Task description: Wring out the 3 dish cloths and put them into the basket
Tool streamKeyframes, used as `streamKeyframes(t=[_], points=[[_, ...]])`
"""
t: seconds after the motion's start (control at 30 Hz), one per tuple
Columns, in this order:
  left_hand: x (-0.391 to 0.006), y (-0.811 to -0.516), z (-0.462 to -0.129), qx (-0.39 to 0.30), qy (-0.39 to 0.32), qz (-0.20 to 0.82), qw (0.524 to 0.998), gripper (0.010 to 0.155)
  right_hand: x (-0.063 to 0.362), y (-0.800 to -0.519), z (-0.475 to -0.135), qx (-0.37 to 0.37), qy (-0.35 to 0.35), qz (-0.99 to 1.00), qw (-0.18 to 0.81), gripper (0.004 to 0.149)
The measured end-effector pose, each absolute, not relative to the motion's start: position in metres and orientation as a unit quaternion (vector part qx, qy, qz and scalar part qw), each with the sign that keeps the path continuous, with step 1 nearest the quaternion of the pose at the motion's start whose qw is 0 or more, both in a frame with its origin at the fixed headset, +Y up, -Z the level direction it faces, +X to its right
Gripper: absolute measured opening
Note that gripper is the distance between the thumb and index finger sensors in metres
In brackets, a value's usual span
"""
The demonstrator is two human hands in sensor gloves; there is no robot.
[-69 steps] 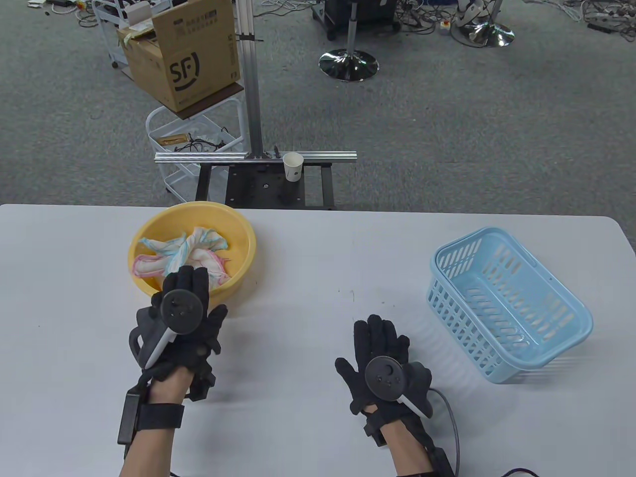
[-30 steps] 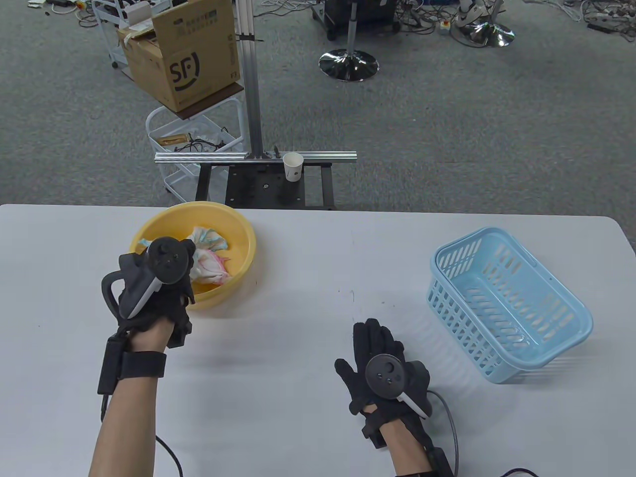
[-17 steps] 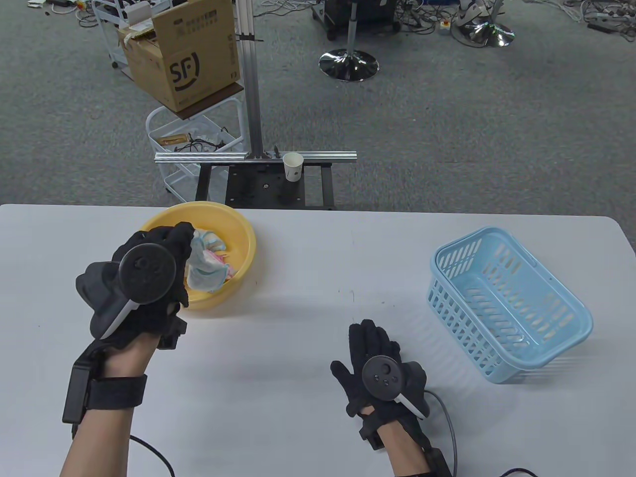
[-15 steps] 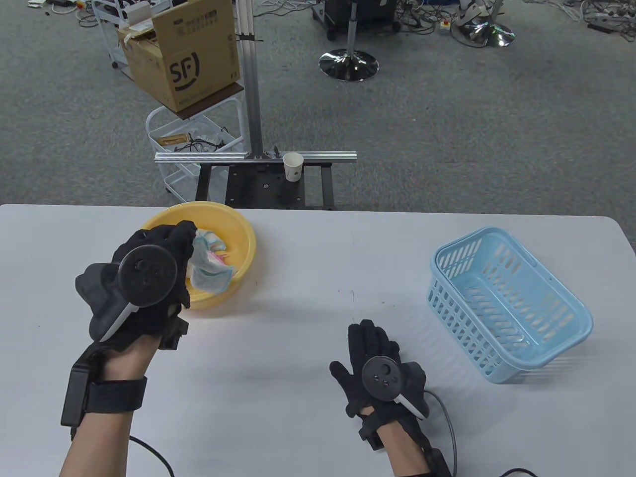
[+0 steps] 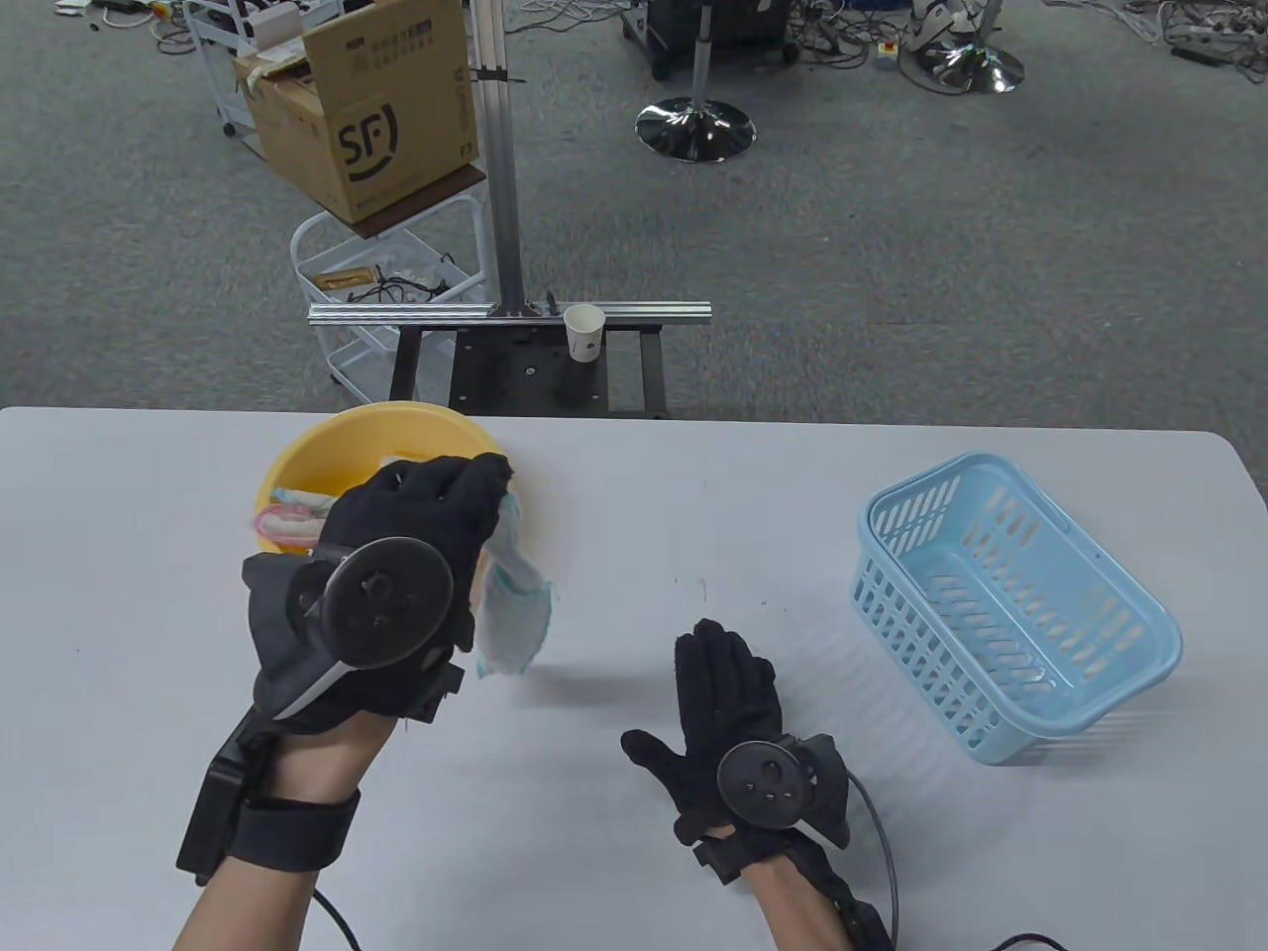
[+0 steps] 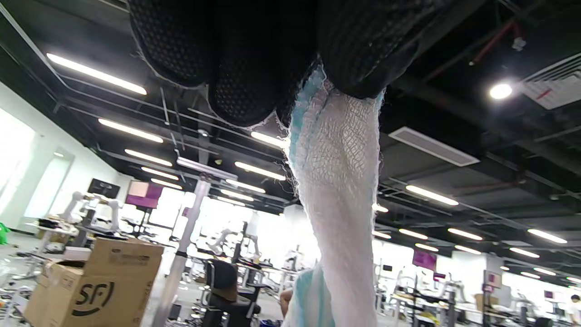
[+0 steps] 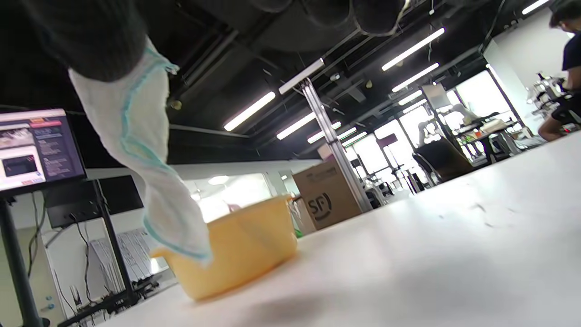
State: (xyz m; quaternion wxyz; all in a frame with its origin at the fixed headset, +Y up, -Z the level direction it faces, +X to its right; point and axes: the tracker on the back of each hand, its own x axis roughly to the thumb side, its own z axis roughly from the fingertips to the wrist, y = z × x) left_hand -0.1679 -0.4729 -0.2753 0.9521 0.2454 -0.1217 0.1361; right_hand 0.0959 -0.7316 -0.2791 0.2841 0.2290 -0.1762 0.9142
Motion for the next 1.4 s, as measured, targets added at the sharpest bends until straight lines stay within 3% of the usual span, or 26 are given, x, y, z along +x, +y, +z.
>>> streamKeyframes(t=[0.4, 0.5, 0.67, 0.83, 0.97, 1.2, 1.4], points=[[-0.09, -0.509, -0.259, 0.204, -0.235, 0.164, 0.936, 0.046, 0.105, -0.726, -0.276, 0.205, -0.236, 0.878, 0.363, 0.099], [-0.082, -0.512, -0.251, 0.205, -0.256, 0.17, 0.929, 0.046, 0.11, -0.727, -0.278, 0.185, -0.241, 0.861, 0.407, 0.091], [-0.084, -0.517, -0.237, 0.214, -0.268, 0.183, 0.921, 0.046, 0.129, -0.729, -0.282, 0.105, -0.267, 0.821, 0.493, 0.056], [-0.105, -0.536, -0.239, 0.22, -0.236, 0.185, 0.928, 0.046, 0.149, -0.733, -0.285, 0.027, -0.267, 0.794, 0.546, 0.053], [-0.126, -0.569, -0.254, 0.181, -0.197, 0.245, 0.932, 0.046, 0.161, -0.735, -0.284, -0.033, -0.264, 0.769, 0.58, 0.055], [-0.147, -0.666, -0.288, 0.076, -0.111, 0.329, 0.935, 0.047, 0.17, -0.742, -0.285, -0.084, -0.248, 0.696, 0.668, 0.053], [-0.146, -0.73, -0.305, -0.001, -0.074, 0.354, 0.932, 0.047, 0.16, -0.753, -0.292, -0.058, -0.168, 0.629, 0.757, 0.051]])
